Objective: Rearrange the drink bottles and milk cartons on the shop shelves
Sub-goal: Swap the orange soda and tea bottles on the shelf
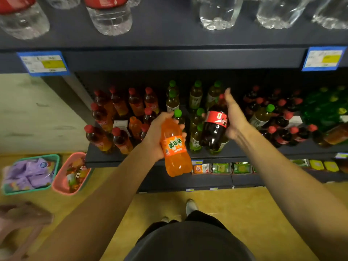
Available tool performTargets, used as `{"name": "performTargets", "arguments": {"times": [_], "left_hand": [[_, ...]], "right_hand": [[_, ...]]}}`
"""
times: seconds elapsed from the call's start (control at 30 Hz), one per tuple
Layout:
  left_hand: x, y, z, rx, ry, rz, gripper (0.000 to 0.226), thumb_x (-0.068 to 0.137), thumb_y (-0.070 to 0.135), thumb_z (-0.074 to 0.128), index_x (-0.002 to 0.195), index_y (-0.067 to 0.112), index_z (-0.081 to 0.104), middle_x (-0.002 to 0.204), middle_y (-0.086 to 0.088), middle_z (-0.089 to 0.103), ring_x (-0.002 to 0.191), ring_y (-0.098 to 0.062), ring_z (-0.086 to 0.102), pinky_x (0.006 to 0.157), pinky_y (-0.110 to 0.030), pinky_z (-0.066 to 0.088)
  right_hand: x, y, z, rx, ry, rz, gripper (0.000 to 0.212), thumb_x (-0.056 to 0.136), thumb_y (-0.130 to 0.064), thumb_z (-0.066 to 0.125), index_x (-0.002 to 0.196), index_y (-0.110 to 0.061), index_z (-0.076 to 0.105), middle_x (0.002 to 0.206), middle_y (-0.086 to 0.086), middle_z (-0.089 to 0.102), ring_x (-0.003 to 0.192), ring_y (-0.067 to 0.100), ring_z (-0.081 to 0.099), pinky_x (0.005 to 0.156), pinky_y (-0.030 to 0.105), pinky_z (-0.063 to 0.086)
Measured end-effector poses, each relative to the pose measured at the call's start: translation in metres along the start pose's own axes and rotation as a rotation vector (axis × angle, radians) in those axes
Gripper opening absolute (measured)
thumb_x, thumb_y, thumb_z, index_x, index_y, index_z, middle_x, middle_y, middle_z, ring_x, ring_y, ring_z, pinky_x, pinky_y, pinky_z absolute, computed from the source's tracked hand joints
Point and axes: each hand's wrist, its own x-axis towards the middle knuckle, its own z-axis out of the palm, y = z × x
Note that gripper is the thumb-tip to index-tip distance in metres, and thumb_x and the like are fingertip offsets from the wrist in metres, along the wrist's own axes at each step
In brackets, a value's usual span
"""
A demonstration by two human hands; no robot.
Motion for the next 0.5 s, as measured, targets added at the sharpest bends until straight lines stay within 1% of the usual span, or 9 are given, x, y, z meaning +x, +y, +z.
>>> {"name": "performTargets", "arguments": {"times": [0.1,0.17,0.2,0.27,0.33,0.37,0.43,0.5], "left_hand": [[-0.009,0.004,-0.01,0.023,-0.048,-0.018,0.026,0.085,0.038,0.064,0.08,0.014,0.059,0.078,-0.006,0.065,0.066,-0.021,0.061,0.066,-0.032,0.052],[-0.014,0.003,-0.017,0.043,-0.074,-0.04,0.026,0.084,0.039,0.065,0.078,0.014,0.06,0.077,-0.006,0.066,0.065,-0.022,0.062,0.066,-0.031,0.053],[-0.015,0.002,-0.02,0.053,-0.082,-0.058,0.027,0.083,0.039,0.066,0.078,0.014,0.06,0.078,-0.006,0.066,0.065,-0.022,0.063,0.067,-0.032,0.053],[-0.017,-0.002,-0.025,0.07,-0.103,-0.098,0.027,0.083,0.04,0.067,0.079,0.014,0.061,0.078,-0.006,0.067,0.066,-0.023,0.063,0.067,-0.032,0.054],[-0.017,-0.007,-0.026,0.086,-0.141,-0.131,0.027,0.083,0.04,0.067,0.079,0.014,0.062,0.079,-0.006,0.066,0.067,-0.023,0.063,0.066,-0.032,0.054],[-0.016,-0.009,-0.025,0.099,-0.162,-0.149,0.028,0.084,0.041,0.067,0.078,0.014,0.062,0.079,-0.006,0.065,0.067,-0.023,0.063,0.066,-0.032,0.054],[-0.012,-0.016,-0.023,0.129,-0.192,-0.181,0.029,0.083,0.041,0.067,0.077,0.013,0.063,0.078,-0.006,0.066,0.067,-0.023,0.064,0.067,-0.032,0.054],[-0.006,-0.024,-0.018,0.164,-0.216,-0.217,0.029,0.082,0.041,0.067,0.077,0.013,0.065,0.079,-0.006,0.067,0.067,-0.023,0.065,0.068,-0.033,0.054]], "right_hand": [[-0.019,0.016,0.013,0.045,-0.006,0.052,0.065,0.088,-0.067,0.054,0.128,-0.017,0.059,0.105,0.013,0.072,0.089,0.03,0.072,0.093,0.047,0.053],[-0.034,0.024,0.022,0.029,-0.003,0.085,0.059,0.089,-0.063,0.056,0.121,-0.014,0.062,0.099,0.013,0.071,0.085,0.027,0.07,0.091,0.044,0.053],[-0.041,0.028,0.025,0.018,0.012,0.093,0.056,0.089,-0.06,0.059,0.12,-0.013,0.063,0.101,0.013,0.071,0.088,0.027,0.069,0.089,0.043,0.054],[-0.056,0.037,0.029,0.024,0.047,0.113,0.058,0.087,-0.056,0.064,0.125,-0.013,0.063,0.114,0.012,0.071,0.098,0.028,0.069,0.088,0.042,0.056],[-0.068,0.046,0.029,0.074,0.068,0.115,0.053,0.088,-0.053,0.064,0.123,-0.013,0.065,0.117,0.011,0.071,0.1,0.026,0.07,0.084,0.039,0.059],[-0.073,0.05,0.027,0.103,0.068,0.108,0.047,0.09,-0.05,0.062,0.117,-0.013,0.067,0.113,0.011,0.073,0.096,0.025,0.072,0.08,0.037,0.059],[-0.085,0.056,0.02,0.141,0.084,0.112,0.038,0.093,-0.049,0.059,0.104,-0.014,0.069,0.095,0.008,0.075,0.079,0.021,0.073,0.068,0.032,0.06],[-0.097,0.06,0.009,0.14,0.13,0.126,0.037,0.091,-0.052,0.059,0.096,-0.015,0.066,0.078,0.005,0.071,0.064,0.018,0.068,0.061,0.028,0.059]]}}
